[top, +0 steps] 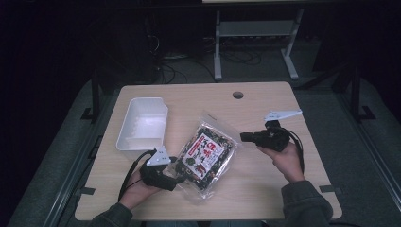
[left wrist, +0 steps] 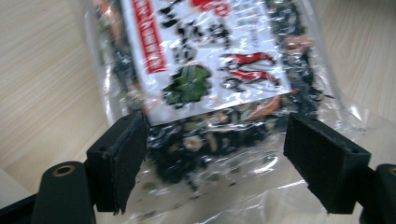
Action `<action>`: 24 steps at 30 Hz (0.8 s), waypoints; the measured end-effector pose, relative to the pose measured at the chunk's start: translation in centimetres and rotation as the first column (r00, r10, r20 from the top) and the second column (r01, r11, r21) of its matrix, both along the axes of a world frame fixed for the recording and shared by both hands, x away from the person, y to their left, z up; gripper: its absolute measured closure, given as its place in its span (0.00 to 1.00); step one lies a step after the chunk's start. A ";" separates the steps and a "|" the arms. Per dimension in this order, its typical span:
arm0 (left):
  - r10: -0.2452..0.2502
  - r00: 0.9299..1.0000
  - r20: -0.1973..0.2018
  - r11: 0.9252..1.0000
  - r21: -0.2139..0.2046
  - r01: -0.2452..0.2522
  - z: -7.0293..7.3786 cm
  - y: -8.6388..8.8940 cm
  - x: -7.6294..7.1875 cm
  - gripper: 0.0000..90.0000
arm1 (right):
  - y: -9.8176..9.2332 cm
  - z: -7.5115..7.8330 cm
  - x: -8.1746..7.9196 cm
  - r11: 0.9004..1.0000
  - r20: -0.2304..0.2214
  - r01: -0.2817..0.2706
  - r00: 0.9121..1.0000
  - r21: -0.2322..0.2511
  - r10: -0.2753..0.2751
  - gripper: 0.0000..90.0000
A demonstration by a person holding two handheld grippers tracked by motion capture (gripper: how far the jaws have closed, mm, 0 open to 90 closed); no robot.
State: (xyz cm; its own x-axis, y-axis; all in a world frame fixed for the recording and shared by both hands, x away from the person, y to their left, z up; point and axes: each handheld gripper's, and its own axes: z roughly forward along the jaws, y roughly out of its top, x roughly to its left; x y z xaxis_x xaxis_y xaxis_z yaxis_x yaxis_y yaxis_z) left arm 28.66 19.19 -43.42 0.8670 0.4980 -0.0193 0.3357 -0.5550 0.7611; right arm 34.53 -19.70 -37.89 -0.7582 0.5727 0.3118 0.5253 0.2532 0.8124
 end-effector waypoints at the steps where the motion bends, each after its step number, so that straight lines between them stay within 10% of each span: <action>1: 0.001 1.000 -0.001 1.000 0.004 -0.001 0.0 -0.1 0.1 0.22 | 0.0 0.0 0.0 1.000 0.000 0.000 1.000 0.000 0.000 1.00; 13: -0.008 0.996 -0.094 0.998 -0.060 0.002 -1.3 -2.5 2.6 0.19 | -1.5 4.2 -4.1 0.995 0.132 -0.075 0.989 0.070 0.065 0.99; 24: -0.093 0.975 -0.202 0.990 -0.121 0.069 -2.1 -2.5 3.2 0.36 | -1.8 2.9 -4.7 0.991 0.151 -0.019 0.989 0.130 -0.001 1.00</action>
State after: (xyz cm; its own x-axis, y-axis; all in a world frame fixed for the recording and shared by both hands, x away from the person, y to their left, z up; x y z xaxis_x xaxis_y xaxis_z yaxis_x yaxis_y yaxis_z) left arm 31.84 16.67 -45.49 0.8756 0.4106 -0.2543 0.4499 -0.5017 0.7389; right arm 29.86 -21.47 -34.98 -0.8069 0.5275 0.2656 0.3929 0.1438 0.9083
